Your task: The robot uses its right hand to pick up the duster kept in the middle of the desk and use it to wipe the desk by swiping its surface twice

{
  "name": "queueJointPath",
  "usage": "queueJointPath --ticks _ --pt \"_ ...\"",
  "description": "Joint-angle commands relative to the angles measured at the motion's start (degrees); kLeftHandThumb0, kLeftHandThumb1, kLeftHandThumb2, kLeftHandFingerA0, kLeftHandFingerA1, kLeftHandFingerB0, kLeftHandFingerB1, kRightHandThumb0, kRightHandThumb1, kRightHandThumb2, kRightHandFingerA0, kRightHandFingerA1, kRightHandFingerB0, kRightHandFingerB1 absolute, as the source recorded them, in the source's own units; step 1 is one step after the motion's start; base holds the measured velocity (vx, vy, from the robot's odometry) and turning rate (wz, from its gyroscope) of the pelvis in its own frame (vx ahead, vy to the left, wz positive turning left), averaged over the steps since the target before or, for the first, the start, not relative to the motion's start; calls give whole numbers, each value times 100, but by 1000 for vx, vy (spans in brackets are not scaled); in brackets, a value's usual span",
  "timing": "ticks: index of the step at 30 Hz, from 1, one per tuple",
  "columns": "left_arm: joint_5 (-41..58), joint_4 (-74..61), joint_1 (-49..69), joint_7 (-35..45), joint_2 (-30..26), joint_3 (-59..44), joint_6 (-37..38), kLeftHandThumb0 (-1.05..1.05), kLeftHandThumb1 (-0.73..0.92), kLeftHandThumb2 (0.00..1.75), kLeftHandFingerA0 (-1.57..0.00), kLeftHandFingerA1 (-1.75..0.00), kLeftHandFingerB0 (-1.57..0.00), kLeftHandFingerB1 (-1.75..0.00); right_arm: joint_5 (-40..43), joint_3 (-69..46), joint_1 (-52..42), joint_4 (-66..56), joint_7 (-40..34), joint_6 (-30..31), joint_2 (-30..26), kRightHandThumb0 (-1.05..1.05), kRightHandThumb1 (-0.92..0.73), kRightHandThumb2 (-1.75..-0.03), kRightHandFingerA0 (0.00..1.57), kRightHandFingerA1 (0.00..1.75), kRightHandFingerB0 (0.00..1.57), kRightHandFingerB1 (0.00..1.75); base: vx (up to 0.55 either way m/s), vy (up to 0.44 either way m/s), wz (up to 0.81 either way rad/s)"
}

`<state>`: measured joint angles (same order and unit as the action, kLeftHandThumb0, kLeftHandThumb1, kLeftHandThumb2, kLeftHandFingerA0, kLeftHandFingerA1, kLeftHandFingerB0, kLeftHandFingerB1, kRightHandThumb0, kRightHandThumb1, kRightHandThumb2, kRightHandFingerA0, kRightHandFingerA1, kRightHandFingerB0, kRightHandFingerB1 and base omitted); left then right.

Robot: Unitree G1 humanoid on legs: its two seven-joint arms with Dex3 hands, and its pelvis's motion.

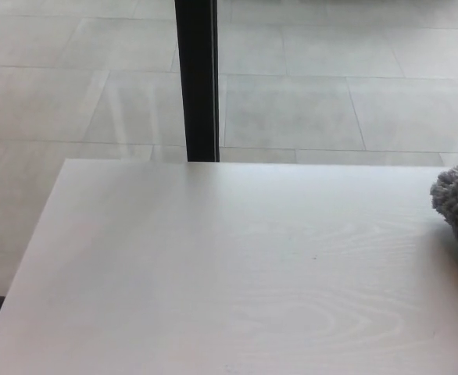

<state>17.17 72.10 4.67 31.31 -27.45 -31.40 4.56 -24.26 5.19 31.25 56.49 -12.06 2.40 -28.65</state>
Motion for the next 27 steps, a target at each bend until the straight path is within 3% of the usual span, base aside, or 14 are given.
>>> queueJointPath --ticks 1,14,18,21,22,25,26,27 --pt "69 -43 63 39 -93 -11 44 -52 60 58 -44 -56 -45 -42 -252 341 14 -364 866 729 -570 -105 -84 -70 0 0 0 0 0 0 0" --pt "19 -16 103 -36 -121 74 60 -51 60 58 -45 -55 -47 -42 -75 214 -394 -1650 1445 1148 -1235 -105 -84 -68 0 0 0 0 0 0 0" --pt "27 -5 146 -50 -123 55 53 -51 61 58 -46 -53 -48 -41 95 -302 -942 -2898 1746 1419 -1625 -105 -89 -69 0 0 0 0 0 0 0" --pt "40 3 172 59 -129 48 90 -52 60 58 -44 -54 -45 -41 271 -858 -1440 -3798 1816 1587 -1733 -105 -91 -69 0 0 0 0 0 0 0" --pt "37 -40 193 78 -123 58 112 -54 60 58 -43 -55 -44 -41 481 -1703 -2147 -4803 1892 1659 -1844 -105 -92 -71 0 0 0 0 0 0 0" --pt "71 -18 208 93 -105 27 80 -52 61 58 -42 -55 -43 -42 1272 -3001 -2840 -5527 2048 1459 -1422 -102 -81 -77 0 0 0 2 0 0 0" --pt "32 -30 243 87 -95 59 152 -54 61 58 -41 -54 -42 -41 1427 -3431 -3135 -5658 2040 1339 -1284 -105 -70 -110 0 46 0 20 0 0 0" --pt "20 -27 266 75 -102 66 159 -54 62 59 -42 -55 -44 -41 1540 -3779 -3367 -5736 2054 1321 -1172 -105 -69 -110 0 44 0 21 0 0 0"
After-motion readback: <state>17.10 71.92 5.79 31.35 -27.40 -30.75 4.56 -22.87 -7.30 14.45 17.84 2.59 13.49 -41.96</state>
